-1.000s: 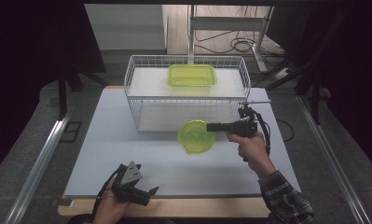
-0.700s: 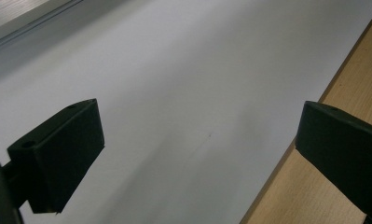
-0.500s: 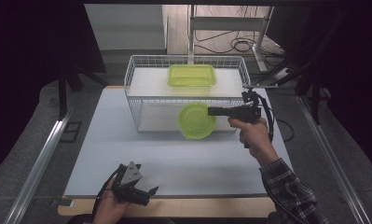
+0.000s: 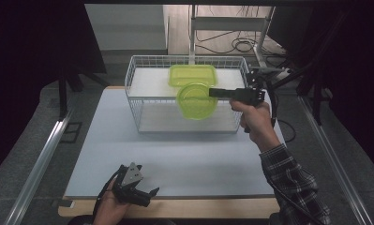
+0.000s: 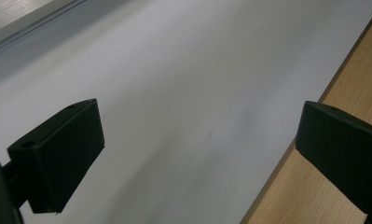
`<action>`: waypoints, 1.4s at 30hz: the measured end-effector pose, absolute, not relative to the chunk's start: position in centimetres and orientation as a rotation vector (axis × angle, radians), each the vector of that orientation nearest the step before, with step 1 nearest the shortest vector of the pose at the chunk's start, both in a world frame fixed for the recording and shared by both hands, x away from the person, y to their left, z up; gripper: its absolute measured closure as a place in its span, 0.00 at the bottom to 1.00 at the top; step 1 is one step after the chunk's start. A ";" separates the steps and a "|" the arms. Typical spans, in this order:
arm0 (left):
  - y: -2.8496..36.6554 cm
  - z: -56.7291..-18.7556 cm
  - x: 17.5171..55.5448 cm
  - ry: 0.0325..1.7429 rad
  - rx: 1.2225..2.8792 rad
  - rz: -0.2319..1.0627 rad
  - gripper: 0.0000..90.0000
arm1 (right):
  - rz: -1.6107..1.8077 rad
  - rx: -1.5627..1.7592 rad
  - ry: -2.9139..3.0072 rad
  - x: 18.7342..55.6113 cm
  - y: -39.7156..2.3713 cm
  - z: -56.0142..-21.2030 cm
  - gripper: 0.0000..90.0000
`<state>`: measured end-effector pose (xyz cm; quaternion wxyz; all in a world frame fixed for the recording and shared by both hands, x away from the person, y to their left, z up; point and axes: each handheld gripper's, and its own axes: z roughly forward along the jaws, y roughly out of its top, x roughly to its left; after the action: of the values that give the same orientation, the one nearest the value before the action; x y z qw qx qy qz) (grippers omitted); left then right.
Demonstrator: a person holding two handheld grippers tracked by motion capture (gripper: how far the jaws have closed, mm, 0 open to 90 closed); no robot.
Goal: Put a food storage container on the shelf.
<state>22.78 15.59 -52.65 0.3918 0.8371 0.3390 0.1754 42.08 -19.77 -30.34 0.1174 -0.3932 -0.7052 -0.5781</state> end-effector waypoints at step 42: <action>15.8 -52.6 22.8 0.870 2.103 0.429 0.01 | -1.810 -1.570 -2.130 48.8 -16.1 -26.9 0.87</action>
<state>22.79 15.83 -52.56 0.4012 0.8317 0.3442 0.1697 48.79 -16.13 -26.95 -0.0321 -0.4895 -0.6641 -0.5642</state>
